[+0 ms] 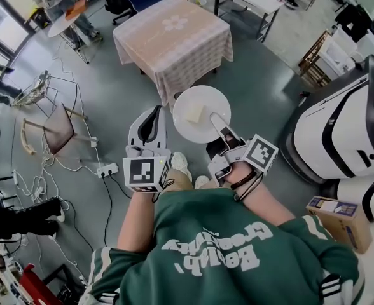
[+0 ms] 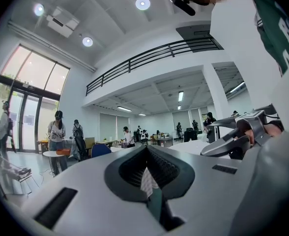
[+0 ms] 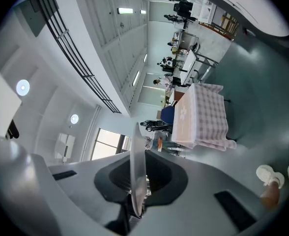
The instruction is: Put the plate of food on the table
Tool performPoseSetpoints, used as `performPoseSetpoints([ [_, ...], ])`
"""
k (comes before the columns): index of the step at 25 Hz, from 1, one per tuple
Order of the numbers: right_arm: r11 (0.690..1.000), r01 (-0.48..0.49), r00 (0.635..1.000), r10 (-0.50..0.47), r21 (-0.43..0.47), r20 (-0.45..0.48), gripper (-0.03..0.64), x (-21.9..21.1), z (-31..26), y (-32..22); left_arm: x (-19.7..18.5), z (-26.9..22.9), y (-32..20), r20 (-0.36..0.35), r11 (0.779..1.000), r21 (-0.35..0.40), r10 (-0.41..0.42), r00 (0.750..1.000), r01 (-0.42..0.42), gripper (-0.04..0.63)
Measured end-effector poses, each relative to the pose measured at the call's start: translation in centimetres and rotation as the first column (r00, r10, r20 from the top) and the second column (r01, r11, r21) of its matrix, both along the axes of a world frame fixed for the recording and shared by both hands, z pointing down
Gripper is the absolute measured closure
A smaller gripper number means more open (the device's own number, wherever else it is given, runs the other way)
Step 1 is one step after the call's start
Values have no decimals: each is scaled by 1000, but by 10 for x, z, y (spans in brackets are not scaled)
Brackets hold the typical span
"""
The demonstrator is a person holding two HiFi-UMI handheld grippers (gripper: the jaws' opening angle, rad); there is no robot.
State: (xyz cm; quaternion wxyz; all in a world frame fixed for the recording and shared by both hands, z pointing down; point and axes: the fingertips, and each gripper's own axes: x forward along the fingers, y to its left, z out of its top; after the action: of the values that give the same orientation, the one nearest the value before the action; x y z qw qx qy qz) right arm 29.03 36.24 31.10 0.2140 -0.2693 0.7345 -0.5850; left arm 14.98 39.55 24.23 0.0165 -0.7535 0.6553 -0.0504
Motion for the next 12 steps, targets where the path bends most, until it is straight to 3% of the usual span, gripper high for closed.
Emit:
performPoseSetpoints([
  [12, 1000, -4, 1000, 4, 4, 7, 586, -1, 14, 1, 4, 7, -11, 0, 999, 20, 29, 1000, -29, 586],
])
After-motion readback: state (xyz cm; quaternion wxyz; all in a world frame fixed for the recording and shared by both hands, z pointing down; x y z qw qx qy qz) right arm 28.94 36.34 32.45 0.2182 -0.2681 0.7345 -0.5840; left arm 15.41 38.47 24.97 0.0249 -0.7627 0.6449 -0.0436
